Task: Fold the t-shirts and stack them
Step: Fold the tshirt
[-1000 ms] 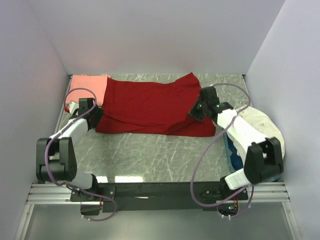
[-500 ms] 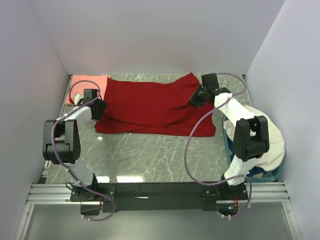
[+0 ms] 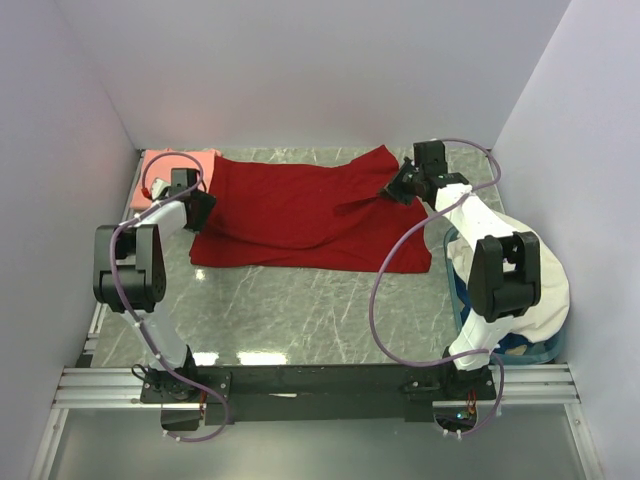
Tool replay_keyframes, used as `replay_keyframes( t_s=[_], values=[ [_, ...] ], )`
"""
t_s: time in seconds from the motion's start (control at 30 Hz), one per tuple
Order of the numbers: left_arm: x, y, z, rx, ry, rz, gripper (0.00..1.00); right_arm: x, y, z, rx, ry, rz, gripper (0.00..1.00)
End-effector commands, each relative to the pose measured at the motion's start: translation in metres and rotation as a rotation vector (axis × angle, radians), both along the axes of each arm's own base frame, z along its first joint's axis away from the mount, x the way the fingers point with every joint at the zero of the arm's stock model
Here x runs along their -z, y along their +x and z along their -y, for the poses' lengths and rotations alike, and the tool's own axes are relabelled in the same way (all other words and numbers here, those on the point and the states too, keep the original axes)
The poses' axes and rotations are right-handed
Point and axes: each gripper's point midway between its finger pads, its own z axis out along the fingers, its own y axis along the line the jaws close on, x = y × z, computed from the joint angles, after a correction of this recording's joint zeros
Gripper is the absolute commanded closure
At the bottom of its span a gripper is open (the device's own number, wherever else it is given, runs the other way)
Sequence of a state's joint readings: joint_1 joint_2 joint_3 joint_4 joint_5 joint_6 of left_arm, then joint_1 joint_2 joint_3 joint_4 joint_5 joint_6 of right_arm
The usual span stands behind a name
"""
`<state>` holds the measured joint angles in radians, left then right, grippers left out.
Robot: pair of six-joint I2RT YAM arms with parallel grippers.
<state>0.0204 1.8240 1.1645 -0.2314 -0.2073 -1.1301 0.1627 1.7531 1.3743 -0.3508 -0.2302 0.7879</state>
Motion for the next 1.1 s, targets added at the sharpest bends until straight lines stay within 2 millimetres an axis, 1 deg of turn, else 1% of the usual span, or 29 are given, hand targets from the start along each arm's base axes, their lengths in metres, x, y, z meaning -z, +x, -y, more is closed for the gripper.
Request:
replay_keyframes(
  t_s=[0.0,0.1,0.13,0.2,0.23,0.27,0.33,0.53,0.57,0.7,0.73,0.77,0.83,0.97,1.07],
  values=[
    [-0.010,0.013,0.001,0.002,0.008,0.021,0.35,-0.035,0.012,0.003,0.007,0.033,0.116,1.00],
    [-0.010,0.015,0.001,0.005,0.016,0.018,0.39,-0.038,0.011,0.009,0.019,0.045,0.131,1.00],
    [-0.011,0.016,0.001,0.005,0.018,0.022,0.42,-0.040,0.010,0.013,0.025,0.048,0.135,1.00],
    [-0.013,0.016,0.000,0.003,0.025,0.026,0.45,-0.040,0.010,0.014,0.026,0.054,0.140,1.00],
    [-0.013,0.016,0.001,0.004,0.027,0.026,0.49,-0.040,0.009,0.014,0.024,0.057,0.140,1.00],
    [-0.014,0.016,0.002,0.007,0.028,0.026,0.52,-0.041,0.010,0.016,0.026,0.058,0.143,1.00],
    [-0.014,0.016,0.000,0.001,0.032,0.022,0.55,-0.039,0.011,0.016,0.021,0.062,0.138,1.00],
    [-0.019,0.019,-0.002,-0.002,0.045,0.029,0.55,-0.035,0.010,0.015,0.014,0.069,0.136,1.00],
    [-0.020,0.020,-0.001,0.002,0.046,0.031,0.55,-0.031,0.009,0.017,0.014,0.068,0.127,1.00],
    [-0.033,0.022,-0.003,0.010,0.062,0.062,0.59,-0.032,0.008,0.019,0.013,0.075,0.141,1.00],
    [-0.031,0.019,0.008,0.027,0.075,0.048,0.59,-0.032,0.007,0.020,0.014,0.074,0.143,1.00],
    [-0.032,0.016,0.004,0.014,0.091,0.037,0.60,-0.033,0.007,0.020,0.012,0.074,0.146,1.00],
    [-0.032,0.011,0.005,-0.013,0.109,0.018,0.59,-0.032,0.007,0.020,0.009,0.076,0.146,1.00],
    [-0.024,0.001,0.006,-0.054,0.136,-0.035,0.57,-0.029,0.006,0.017,0.002,0.090,0.141,1.00],
    [-0.019,-0.002,0.004,-0.098,0.146,-0.076,0.57,-0.028,0.006,0.016,-0.001,0.097,0.139,1.00]
  ],
)
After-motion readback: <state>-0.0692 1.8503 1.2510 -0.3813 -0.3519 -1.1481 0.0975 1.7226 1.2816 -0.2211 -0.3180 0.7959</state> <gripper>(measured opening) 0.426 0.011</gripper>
